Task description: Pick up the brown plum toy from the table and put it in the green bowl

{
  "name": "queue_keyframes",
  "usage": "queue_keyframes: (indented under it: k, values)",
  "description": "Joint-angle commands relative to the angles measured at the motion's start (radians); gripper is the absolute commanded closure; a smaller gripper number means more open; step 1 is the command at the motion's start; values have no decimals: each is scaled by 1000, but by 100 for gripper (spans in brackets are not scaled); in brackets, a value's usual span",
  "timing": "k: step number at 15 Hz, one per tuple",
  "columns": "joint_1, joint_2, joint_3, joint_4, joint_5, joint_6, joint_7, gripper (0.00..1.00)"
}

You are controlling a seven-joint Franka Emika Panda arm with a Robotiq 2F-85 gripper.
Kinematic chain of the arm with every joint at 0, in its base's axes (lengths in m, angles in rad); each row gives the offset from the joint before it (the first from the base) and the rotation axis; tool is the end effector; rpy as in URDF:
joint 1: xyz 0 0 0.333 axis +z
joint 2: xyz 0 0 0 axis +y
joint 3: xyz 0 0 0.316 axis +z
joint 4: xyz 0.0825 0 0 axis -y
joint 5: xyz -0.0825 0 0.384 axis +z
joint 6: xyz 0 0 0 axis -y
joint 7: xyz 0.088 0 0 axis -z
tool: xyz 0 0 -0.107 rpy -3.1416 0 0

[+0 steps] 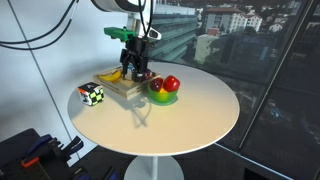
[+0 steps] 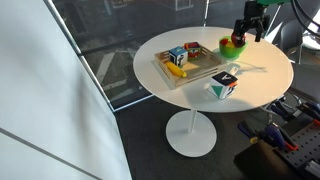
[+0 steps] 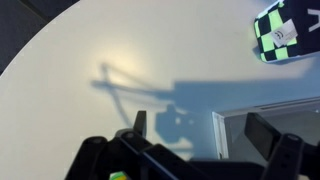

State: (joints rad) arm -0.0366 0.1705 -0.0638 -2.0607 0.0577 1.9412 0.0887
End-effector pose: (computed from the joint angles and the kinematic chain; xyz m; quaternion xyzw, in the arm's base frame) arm 0.5403 -0.0500 0.3326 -0.9835 0.1079 0.1441 0.0205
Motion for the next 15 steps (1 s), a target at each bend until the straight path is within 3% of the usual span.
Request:
queue_keyframes:
  k: [1, 4, 15]
  values:
    - [13, -57, 18, -36, -41, -76, -20, 0]
    - [23, -95, 33, -72, -55, -85, -60, 0]
    - [26, -329, 49, -267, -62, 69, -97, 0]
